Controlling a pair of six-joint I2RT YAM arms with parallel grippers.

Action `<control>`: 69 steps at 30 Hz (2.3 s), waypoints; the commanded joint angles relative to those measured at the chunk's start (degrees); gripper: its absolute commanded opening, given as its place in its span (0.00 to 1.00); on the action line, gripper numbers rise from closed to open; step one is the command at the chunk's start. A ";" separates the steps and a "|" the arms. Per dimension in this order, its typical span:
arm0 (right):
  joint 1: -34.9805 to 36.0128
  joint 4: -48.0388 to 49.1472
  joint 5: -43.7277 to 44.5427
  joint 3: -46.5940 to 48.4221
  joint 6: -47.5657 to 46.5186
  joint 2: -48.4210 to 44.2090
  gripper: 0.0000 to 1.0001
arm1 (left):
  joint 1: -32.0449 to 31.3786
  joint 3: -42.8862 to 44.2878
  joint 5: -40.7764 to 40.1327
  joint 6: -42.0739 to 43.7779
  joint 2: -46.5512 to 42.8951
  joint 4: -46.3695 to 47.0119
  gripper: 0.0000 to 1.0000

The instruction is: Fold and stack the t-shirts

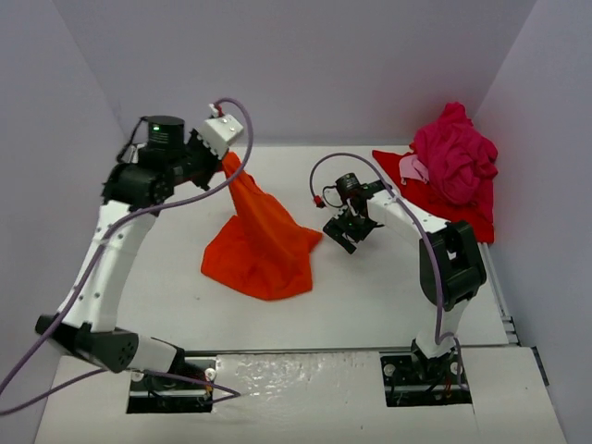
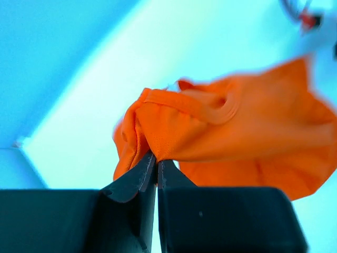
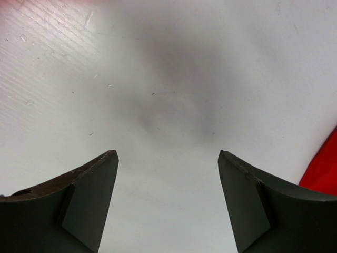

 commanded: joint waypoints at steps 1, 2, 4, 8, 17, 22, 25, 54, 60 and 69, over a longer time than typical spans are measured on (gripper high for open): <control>0.32 0.27 -0.78 3.73 -0.55 -4.32 0.74 | 0.33 4.60 -2.69 -2.11 -6.43 -1.64 0.00; 0.52 0.23 -0.69 4.44 -0.76 -4.51 0.74 | 0.31 4.13 -2.87 -1.94 -6.63 -1.49 0.00; 0.85 0.06 -0.72 5.95 -1.48 -5.45 0.75 | 0.24 2.45 -2.97 -1.63 -6.93 -1.27 0.00; 1.73 -0.70 -2.47 11.25 -2.97 -7.80 0.79 | 0.24 0.07 -2.54 -0.97 -7.21 -0.55 0.00; 4.44 -6.18 -12.54 24.84 -2.76 -6.65 0.78 | 0.24 -0.56 -6.12 -1.22 -6.69 0.34 0.00; 7.43 -6.61 -11.07 19.19 -4.41 -5.93 0.77 | 0.18 2.59 -9.13 -3.38 -2.98 -0.74 0.00; 10.65 -8.14 -13.09 15.96 -5.80 -6.39 0.75 | 0.15 5.21 -14.82 -4.66 1.49 -1.74 0.00; 36.42 -11.94 2.10 37.89 -5.26 24.17 0.67 | 6.13 16.41 -32.29 -5.50 4.53 0.51 0.00; 37.39 -11.60 3.73 47.41 -6.39 28.87 0.68 | 6.74 14.57 -31.92 -4.20 2.00 0.94 0.00; 39.31 -8.10 1.58 53.49 -10.74 33.66 0.66 | 6.83 14.04 -32.28 -3.80 1.97 0.06 0.00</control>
